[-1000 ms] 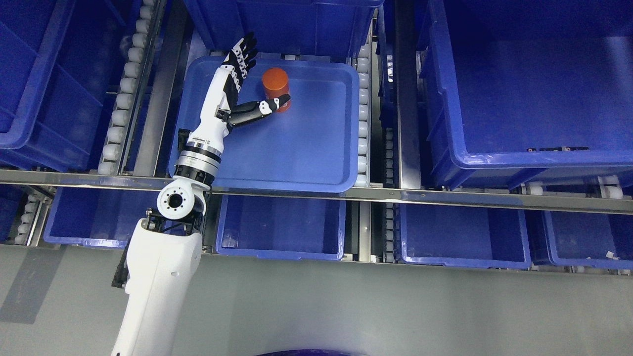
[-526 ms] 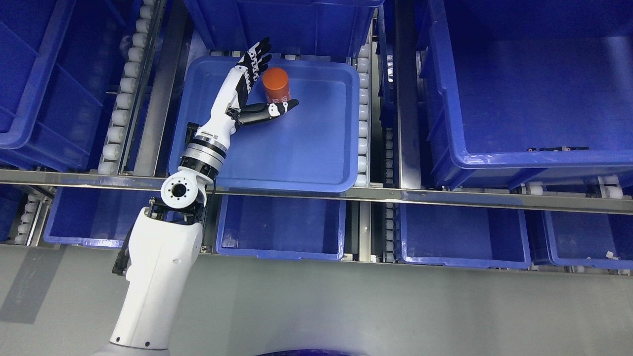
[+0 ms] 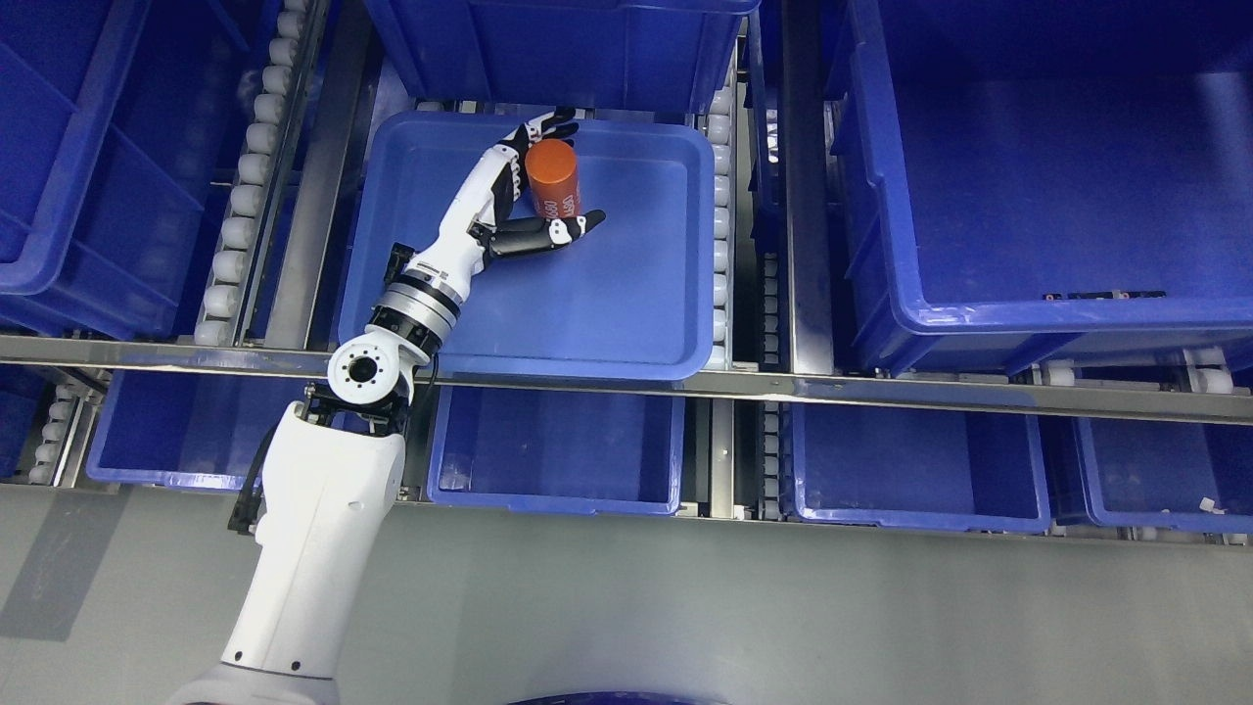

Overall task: Grab orange capacitor from left shelf to right desk
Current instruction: 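Close the left hand fingers around the orange capacitor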

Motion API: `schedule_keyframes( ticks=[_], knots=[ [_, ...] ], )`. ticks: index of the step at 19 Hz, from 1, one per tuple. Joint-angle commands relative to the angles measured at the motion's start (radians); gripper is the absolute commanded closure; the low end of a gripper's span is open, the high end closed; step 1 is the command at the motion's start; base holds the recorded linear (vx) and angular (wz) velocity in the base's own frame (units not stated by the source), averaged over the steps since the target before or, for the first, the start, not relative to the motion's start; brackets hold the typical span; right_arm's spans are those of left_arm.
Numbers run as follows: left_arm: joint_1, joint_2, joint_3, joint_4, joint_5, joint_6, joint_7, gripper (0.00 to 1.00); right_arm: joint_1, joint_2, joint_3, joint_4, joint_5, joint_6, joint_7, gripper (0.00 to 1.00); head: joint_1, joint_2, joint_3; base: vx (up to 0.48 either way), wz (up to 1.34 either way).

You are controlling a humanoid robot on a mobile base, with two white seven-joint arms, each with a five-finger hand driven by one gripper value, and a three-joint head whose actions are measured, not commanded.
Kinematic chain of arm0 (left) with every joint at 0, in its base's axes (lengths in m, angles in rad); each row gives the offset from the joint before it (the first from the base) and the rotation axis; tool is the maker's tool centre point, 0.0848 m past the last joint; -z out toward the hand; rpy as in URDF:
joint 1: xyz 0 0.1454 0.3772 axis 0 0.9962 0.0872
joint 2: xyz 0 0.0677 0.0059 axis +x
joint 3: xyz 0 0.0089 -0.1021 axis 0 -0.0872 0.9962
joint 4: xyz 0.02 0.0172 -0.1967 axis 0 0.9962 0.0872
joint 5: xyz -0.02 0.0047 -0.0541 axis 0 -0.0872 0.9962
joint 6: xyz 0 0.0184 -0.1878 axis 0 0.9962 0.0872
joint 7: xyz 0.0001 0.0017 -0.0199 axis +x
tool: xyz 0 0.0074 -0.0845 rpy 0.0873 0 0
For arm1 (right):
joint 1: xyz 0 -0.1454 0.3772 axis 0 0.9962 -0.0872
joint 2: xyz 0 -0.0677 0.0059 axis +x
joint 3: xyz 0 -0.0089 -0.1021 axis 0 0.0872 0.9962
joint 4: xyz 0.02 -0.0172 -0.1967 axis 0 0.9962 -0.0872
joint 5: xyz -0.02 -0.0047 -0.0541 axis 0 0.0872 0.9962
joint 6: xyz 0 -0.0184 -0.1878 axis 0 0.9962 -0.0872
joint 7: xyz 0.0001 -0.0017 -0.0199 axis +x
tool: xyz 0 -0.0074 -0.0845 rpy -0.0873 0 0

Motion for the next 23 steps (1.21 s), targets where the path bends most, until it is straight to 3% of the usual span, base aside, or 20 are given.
schedule_keyframes(
  ticks=[1, 6, 8, 10, 16, 23],
  knots=[
    [-0.004, 0.013, 0.004, 0.058, -0.031, -0.011, -0.008, 0.37, -0.002, -0.017, -0.011, -0.034, 0.000, 0.001, 0.001, 0.00, 0.0000, 0.000, 0.000, 0.000, 0.00],
    [-0.002, 0.008, 0.035, 0.061, -0.025, -0.029, -0.011, 0.66, -0.002, -0.017, -0.011, -0.034, 0.000, 0.001, 0.001, 0.00, 0.0000, 0.000, 0.000, 0.000, 0.00],
    [-0.001, 0.000, 0.065, 0.063, -0.025, -0.067, -0.013, 0.86, -0.002, -0.017, -0.011, -0.034, 0.000, 0.001, 0.001, 0.00, 0.0000, 0.000, 0.000, 0.000, 0.00],
    [0.002, 0.000, 0.082, 0.075, -0.025, -0.107, -0.025, 0.99, -0.002, -0.017, -0.011, -0.034, 0.000, 0.001, 0.001, 0.00, 0.0000, 0.000, 0.000, 0.000, 0.00],
    [0.005, 0.000, 0.102, 0.048, 0.005, -0.117, -0.027, 1.00, -0.002, -0.017, -0.011, -0.034, 0.000, 0.001, 0.001, 0.00, 0.0000, 0.000, 0.000, 0.000, 0.00],
    [-0.038, 0.000, 0.099, -0.150, 0.136, -0.113, 0.008, 0.99, -0.002, -0.017, -0.011, -0.034, 0.000, 0.001, 0.001, 0.00, 0.0000, 0.000, 0.000, 0.000, 0.00]
  ],
)
